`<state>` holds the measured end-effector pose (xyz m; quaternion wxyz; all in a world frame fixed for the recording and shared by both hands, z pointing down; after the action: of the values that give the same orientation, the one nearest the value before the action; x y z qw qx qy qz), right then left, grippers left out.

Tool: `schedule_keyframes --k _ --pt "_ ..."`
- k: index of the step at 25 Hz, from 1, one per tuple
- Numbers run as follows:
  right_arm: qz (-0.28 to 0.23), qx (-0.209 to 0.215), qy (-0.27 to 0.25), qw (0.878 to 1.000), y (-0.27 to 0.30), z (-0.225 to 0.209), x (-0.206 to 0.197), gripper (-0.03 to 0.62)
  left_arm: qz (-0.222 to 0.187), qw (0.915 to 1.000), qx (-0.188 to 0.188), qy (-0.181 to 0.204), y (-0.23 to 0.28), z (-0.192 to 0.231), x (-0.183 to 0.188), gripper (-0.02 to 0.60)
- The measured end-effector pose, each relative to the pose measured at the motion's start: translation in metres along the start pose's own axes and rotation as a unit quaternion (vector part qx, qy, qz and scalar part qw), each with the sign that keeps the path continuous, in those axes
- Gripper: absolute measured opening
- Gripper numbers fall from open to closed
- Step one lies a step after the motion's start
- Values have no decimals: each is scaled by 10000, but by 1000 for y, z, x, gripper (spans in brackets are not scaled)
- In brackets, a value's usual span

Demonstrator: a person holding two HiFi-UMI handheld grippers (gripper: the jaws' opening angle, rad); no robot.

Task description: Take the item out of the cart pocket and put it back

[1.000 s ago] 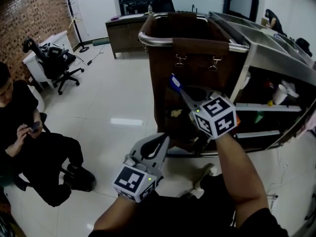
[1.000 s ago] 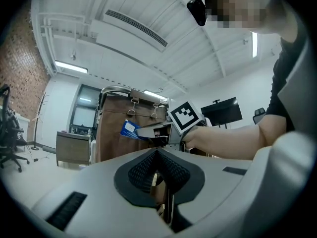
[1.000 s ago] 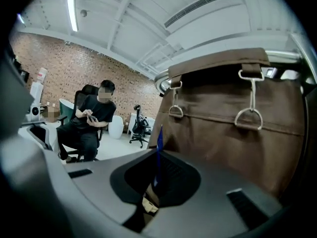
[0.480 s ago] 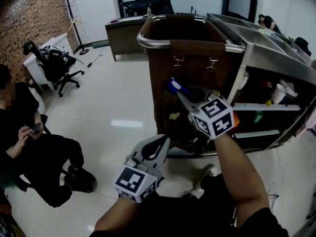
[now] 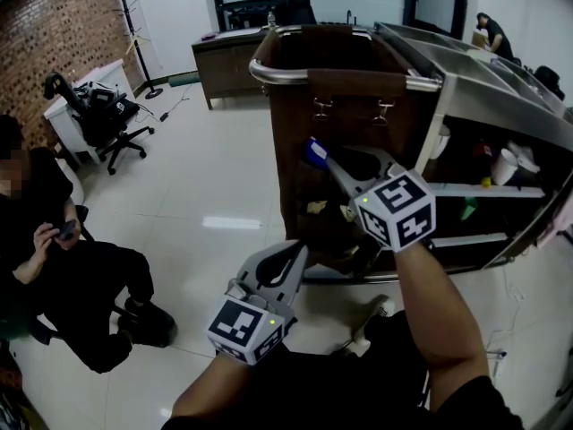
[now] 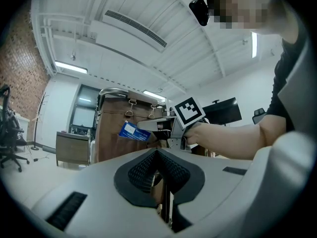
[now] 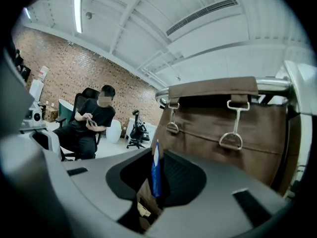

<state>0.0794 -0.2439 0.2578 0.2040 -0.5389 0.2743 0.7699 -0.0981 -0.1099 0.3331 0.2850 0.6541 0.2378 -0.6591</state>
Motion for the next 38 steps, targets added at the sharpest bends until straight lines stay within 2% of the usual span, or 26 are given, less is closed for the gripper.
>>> schedule_keyframes --k 6,8,9,19,23,29,33,38 --pt "-521 47 227 9984 -31 4 22 85 -37 10000 -17 29 -2 -4 1 0" --pt "-757 130 381 9963 -46 6 30 12 -42 10000 -10 49 -3 -5 3 0" --pt "-838 158 435 9954 -53 8 33 2 -63 10000 -7 68 -4 -6 3 0" --pt "-1488 140 656 9866 -135 34 33 2 -144 9999 -14 86 -17 -16 3 0" --pt "-1382 115 848 9867 -158 42 9 2 -102 9999 0 57 -23 -18 0 0" --pt "-1287 -146 1296 9831 -176 58 -41 2 -94 9999 5 58 -26 -23 -5 0" --pt "-941 -19 1722 9806 -179 75 -75 2 -178 9998 38 129 -28 -28 -11 0" --pt "-622 38 1868 9804 -171 91 -107 2 -74 9999 0 116 -25 -32 -22 0"
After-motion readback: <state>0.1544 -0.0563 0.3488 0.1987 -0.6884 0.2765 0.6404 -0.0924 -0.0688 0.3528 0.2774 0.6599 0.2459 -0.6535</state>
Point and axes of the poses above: the fingertips, and each gripper's own axes: y forward along the fingers, z to its left, x out of its top, the point moved 10 cm from there along -y, backward along the fingers, and after that the axes turned 5 degrees about z, right-handed, at the moved point
